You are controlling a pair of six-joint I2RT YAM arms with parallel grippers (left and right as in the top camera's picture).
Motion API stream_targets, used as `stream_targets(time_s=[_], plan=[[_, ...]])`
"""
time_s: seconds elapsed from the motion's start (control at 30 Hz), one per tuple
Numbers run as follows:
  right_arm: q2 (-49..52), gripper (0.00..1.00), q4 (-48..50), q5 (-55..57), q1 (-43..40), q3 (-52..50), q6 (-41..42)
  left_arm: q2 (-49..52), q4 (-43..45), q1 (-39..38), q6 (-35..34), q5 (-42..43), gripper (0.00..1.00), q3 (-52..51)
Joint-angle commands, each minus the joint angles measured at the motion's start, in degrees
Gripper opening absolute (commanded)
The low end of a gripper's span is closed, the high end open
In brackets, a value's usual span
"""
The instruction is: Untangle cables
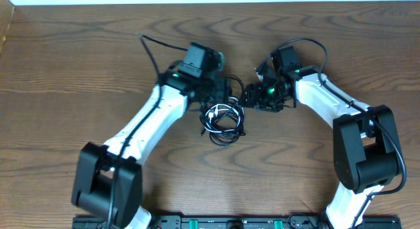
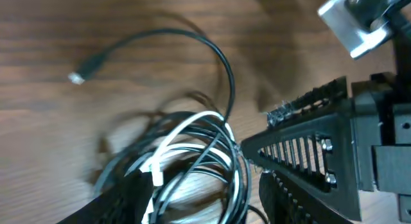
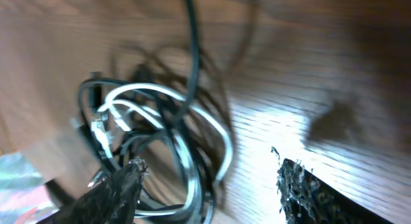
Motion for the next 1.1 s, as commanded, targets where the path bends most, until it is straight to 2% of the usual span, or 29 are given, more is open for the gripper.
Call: stream_targets(time_s=[0.0, 0.23, 0.33, 0.47, 0.57, 0.67, 0.93, 1.07], plan=[[-0.9, 0.65, -1.4, 3.0, -1.5, -0.1, 0.5, 3.4, 0.8, -1.4, -3.1, -0.2, 0.58, 0.2], [-0.9, 0.52, 0.1, 1.4, -1.7, -3.6, 0.5, 7.1, 3.2, -4.3, -5.9, -2.4, 0.57, 0.2], [-0.9, 0.44, 1.8, 0.5, -1.6, -5.5, 0.5, 8.3, 4.4, -5.6, -6.5, -2.6, 0.49, 0.2], [-0.9, 0.34, 4.9, 0.5, -1.6, -7.3, 1.5, 9.6, 4.7, -7.2, -6.6, -8.0, 0.48, 0.2], [-0.9, 0.34, 6.0, -1.1, -1.2, -7.7, 1.8, 10.3, 6.2, -8.1, -7.0, -8.9, 0.48, 0.2], [-0.9, 0.34, 6.3, -3.4, -1.0, -7.7, 1.8, 10.8, 6.8, -8.4, -9.4, -10.8, 0.42, 0.2], [-0.9, 0.35, 6.5, -4.2, -0.9, -7.7, 1.8, 13.2, 9.3, -8.4, -10.4, -12.2, 0.42, 0.2], [-0.9, 0.34, 7.0, -3.9, 0.4, -7.7, 1.8, 13.8, 9.9, -8.4, -10.6, -12.2, 0.36, 0.1]])
